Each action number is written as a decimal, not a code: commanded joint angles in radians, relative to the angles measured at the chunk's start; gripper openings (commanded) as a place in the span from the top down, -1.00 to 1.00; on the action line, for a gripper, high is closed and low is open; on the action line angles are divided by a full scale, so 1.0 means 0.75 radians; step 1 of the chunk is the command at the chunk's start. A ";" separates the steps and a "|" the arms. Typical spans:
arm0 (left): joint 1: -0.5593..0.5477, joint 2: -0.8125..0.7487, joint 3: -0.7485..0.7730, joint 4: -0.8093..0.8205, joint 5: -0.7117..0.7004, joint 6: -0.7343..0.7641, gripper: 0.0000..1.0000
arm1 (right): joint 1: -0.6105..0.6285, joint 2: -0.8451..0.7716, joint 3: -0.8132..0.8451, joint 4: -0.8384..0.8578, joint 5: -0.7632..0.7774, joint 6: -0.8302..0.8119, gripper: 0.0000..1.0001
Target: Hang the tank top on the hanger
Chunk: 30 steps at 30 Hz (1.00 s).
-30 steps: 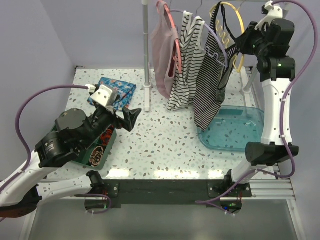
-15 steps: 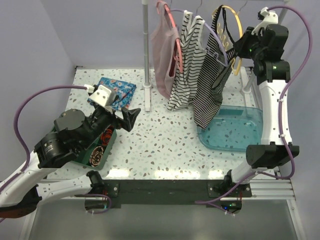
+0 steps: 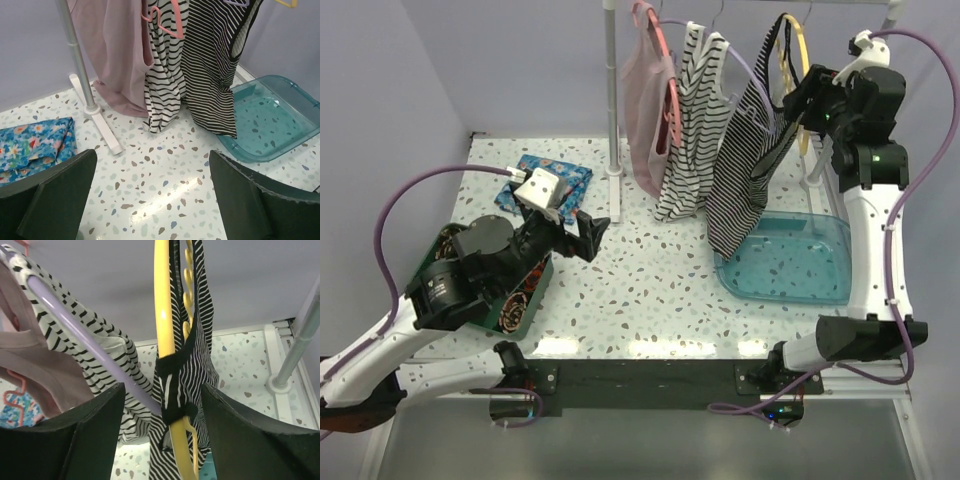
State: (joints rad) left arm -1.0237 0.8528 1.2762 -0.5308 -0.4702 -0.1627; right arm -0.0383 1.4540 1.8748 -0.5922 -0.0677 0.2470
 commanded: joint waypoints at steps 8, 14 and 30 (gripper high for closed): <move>-0.003 0.068 -0.037 0.070 -0.093 -0.190 -1.00 | 0.008 -0.431 -0.308 -0.014 -0.010 0.088 -0.73; -0.005 0.082 -0.112 0.084 -0.075 -0.272 -1.00 | 0.006 -0.709 -0.707 -0.002 -0.224 0.172 -0.82; -0.003 0.070 -0.672 0.376 -0.025 -0.597 -1.00 | 0.607 -0.949 -1.561 0.321 -0.104 0.382 -0.97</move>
State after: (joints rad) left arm -1.0237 0.9184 0.8478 -0.3885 -0.4801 -0.5175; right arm 0.2462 0.7177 0.7670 -0.5060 -0.2749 0.4698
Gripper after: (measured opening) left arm 0.997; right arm 0.983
